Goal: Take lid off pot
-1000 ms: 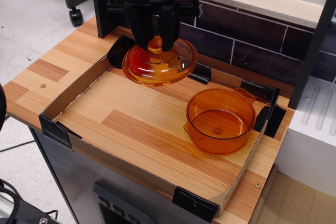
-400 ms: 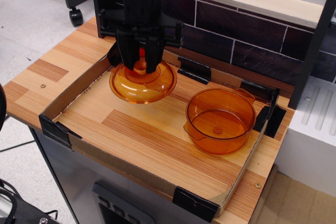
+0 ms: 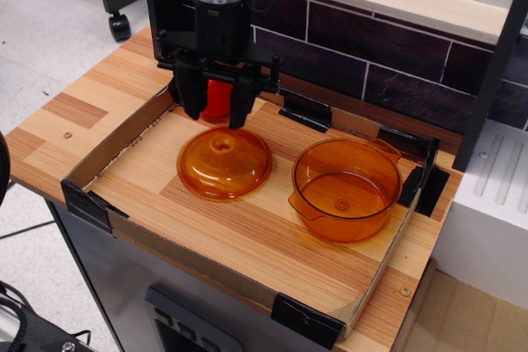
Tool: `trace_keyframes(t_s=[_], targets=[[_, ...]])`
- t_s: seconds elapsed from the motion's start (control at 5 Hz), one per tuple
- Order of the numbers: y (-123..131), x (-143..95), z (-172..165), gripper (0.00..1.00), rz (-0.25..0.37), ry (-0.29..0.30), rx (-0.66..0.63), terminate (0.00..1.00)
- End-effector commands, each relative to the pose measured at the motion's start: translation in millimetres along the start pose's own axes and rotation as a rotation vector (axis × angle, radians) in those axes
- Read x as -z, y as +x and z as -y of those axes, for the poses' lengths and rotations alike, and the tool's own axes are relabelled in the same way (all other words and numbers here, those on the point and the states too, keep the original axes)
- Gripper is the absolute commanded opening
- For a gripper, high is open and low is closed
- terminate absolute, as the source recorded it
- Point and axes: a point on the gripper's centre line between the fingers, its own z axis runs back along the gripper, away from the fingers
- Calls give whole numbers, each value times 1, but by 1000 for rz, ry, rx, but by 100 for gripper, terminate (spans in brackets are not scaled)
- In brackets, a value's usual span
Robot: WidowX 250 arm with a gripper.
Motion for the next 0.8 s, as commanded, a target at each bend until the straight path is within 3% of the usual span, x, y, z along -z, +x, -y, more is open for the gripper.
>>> trace_keyframes(t_s=[0.0,0.6], targets=[[11,-14,-7,100,50,15,0,0],[8,-25,-7,100,38,-10,2,0]])
